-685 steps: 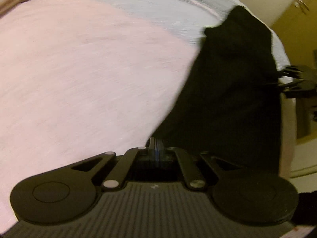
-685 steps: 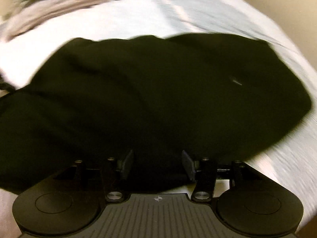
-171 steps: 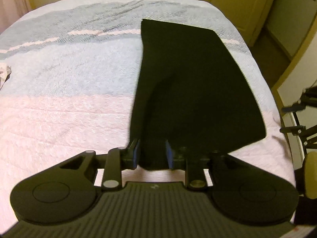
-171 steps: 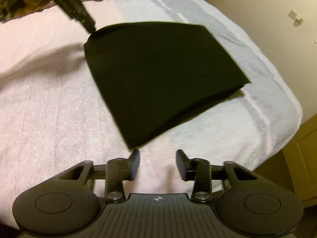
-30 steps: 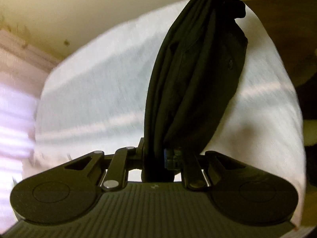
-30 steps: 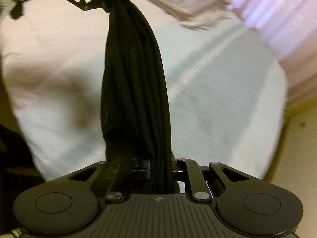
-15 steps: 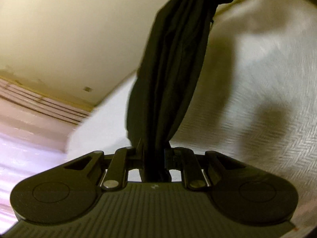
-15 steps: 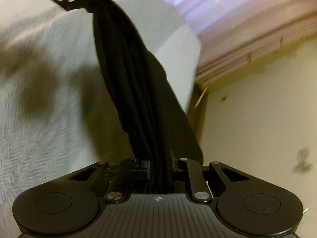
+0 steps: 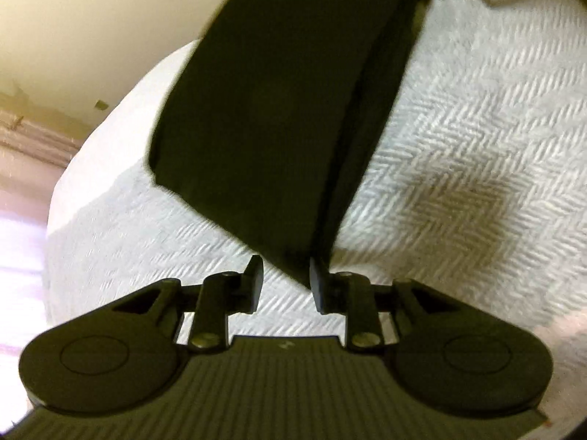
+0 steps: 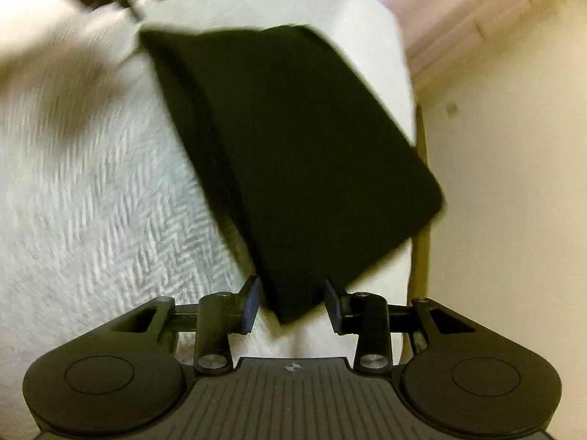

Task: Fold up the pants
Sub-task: 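Lay the folded trousers flat on the blanket and open both grippers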

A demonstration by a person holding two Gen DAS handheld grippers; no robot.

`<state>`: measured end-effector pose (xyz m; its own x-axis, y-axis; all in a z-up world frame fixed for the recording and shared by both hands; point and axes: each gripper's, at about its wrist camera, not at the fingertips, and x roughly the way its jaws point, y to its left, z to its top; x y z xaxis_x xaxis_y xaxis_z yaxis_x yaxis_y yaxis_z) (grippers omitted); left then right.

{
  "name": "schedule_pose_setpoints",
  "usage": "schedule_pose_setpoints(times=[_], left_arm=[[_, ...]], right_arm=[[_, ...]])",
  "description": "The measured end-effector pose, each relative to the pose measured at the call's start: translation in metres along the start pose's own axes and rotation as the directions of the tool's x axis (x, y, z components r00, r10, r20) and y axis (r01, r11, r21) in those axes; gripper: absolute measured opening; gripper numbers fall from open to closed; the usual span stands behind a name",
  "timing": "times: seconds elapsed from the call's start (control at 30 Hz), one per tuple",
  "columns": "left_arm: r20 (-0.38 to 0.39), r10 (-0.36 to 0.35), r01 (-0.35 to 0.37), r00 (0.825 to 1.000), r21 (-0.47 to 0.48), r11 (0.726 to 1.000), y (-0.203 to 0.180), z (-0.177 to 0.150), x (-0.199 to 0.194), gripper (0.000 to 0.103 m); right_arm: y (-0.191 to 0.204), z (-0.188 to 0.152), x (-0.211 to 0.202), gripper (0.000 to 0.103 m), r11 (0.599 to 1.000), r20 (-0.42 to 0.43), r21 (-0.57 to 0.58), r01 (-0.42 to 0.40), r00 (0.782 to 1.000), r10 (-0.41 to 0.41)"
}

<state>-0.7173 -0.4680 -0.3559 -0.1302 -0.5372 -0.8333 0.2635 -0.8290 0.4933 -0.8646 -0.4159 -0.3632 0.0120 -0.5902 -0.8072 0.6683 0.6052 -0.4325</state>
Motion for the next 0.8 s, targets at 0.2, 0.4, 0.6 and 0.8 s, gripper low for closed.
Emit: schedule_pose_setpoints(times=[0.2, 0.4, 0.6, 0.8], left_arm=[[0.041, 0.007, 0.003, 0.999, -0.239, 0.971, 0.063, 0.022, -0.014, 0.024], [0.096, 0.003, 0.030, 0.995, -0.343, 0.939, 0.099, 0.079, 0.043, 0.024], [0.090, -0.066, 0.097, 0.994, -0.414, 0.905, 0.104, 0.105, 0.101, 0.025], [0.081, -0.111, 0.136, 0.991, -0.497, 0.857, 0.111, 0.102, 0.114, 0.027]], right_arm=[[-0.068, 0.046, 0.005, 0.034, 0.945, 0.133, 0.320, -0.065, 0.991, 0.023], [-0.144, 0.063, 0.099, 0.034, 0.734, 0.174, 0.654, -0.183, 0.981, 0.089], [-0.168, 0.029, 0.158, 0.033, 0.636, 0.163, 0.727, -0.260, 0.964, 0.208], [-0.184, 0.030, 0.159, 0.034, 0.629, 0.152, 0.728, -0.271, 0.959, 0.237]])
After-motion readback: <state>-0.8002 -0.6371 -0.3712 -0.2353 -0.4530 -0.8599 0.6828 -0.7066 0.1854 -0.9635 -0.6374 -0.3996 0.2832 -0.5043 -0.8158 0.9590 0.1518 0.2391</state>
